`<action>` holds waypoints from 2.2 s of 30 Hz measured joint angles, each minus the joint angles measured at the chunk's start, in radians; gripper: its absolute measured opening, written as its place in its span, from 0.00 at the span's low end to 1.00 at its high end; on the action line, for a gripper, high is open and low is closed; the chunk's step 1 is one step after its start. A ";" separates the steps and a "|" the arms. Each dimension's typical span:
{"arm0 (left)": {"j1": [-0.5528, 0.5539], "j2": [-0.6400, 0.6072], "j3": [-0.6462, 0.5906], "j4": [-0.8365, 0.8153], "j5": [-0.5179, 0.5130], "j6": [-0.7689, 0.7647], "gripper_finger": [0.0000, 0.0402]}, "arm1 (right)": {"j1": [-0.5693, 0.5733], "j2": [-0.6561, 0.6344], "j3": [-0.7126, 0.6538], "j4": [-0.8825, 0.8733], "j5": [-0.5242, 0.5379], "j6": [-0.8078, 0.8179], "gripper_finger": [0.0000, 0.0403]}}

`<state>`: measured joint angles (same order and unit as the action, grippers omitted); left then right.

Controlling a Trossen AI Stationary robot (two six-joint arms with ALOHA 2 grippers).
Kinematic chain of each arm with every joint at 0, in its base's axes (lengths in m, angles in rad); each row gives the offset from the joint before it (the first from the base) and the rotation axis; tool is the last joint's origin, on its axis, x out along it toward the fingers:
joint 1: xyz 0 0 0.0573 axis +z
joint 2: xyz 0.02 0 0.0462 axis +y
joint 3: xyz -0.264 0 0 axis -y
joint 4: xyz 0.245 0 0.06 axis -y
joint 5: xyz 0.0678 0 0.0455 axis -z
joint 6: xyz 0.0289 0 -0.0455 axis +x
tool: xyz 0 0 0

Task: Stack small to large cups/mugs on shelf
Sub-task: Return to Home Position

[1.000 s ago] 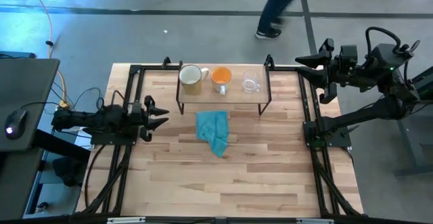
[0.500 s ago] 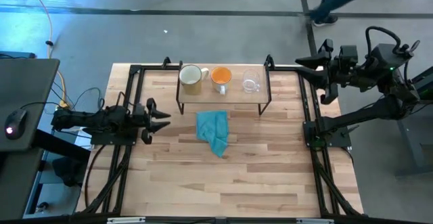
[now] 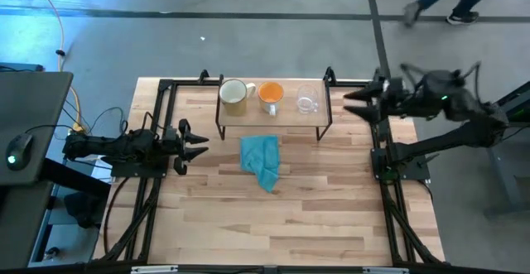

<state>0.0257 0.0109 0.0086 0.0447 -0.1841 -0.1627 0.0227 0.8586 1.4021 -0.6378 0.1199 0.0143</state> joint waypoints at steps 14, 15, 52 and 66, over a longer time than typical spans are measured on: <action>0.000 0.000 0.000 0.000 0.000 0.000 0.34 | 0.000 -0.340 -0.561 0.479 -0.065 -0.106 0.33; 0.000 0.000 0.000 0.000 0.000 0.000 0.34 | 0.000 -0.368 -0.599 0.499 -0.070 -0.104 0.33; 0.000 0.000 0.000 0.000 0.000 0.000 0.34 | 0.000 -0.854 -1.392 1.120 -0.167 0.056 0.33; 0.000 0.000 0.000 0.000 0.000 0.000 0.34 | 0.000 -0.853 -1.393 0.881 -0.066 0.143 0.33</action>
<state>0.0257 0.0105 0.0090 0.0448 -0.1841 -0.1631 0.0227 0.0055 0.0090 0.2430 0.0540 0.1576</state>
